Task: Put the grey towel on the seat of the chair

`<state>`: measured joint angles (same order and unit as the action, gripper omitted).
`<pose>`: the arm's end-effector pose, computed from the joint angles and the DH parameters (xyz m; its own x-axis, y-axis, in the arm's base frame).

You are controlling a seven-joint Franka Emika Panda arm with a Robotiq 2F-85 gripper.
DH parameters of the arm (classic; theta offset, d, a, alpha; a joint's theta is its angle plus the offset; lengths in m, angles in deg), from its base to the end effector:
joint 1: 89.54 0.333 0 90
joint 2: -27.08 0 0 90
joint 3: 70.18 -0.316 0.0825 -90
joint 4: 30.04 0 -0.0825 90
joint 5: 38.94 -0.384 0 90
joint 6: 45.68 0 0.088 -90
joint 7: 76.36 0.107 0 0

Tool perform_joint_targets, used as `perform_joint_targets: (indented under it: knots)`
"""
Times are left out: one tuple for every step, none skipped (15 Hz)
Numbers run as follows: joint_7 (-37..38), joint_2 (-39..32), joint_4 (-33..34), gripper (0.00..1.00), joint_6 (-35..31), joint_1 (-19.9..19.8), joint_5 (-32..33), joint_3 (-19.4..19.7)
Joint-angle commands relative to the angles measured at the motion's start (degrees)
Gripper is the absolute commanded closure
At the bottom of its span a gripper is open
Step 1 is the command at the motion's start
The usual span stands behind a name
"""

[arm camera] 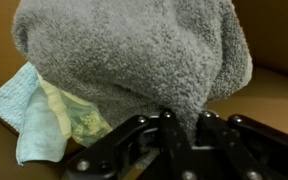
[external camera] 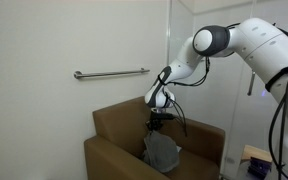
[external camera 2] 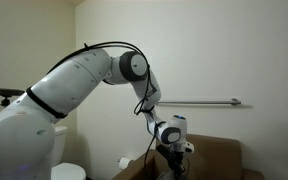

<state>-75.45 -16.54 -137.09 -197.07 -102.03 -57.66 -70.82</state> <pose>0.6108 -0.1369 0.1039 0.8721 -0.4891 -0.0149 -0.4847 -0.8591 -0.1643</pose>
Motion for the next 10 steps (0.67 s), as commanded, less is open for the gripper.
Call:
perform_joint_targets:
  knots:
    - [1.44, -1.59, 1.65, 0.93, 1.01, -0.81, -0.58, -0.23]
    - [1.36, -1.86, 1.94, 0.93, 1.45, -1.0, -0.62, -0.37]
    - [0.94, -2.23, 2.28, 0.65, 1.99, -1.31, -0.62, -0.6]
    - [0.68, -2.44, 2.48, 0.57, 2.47, -1.57, -0.68, -0.79]
    - [0.08, -2.64, 2.67, 0.52, 2.97, -1.98, -0.79, -1.16]
    - [-0.43, -2.72, 2.81, 0.46, 3.6, -2.35, -0.89, -1.47]
    - [-1.18, -2.76, 2.87, 0.38, 4.14, -2.95, -1.13, -2.04]
    - [-1.41, -2.76, 2.91, 0.33, 4.66, -3.28, -1.31, -2.36]
    - [-1.49, -2.71, 2.95, 0.26, 5.21, -3.51, -1.42, -2.55]
    - [-1.53, -2.66, 3.01, 0.2, 5.66, -3.73, -1.49, -2.75]
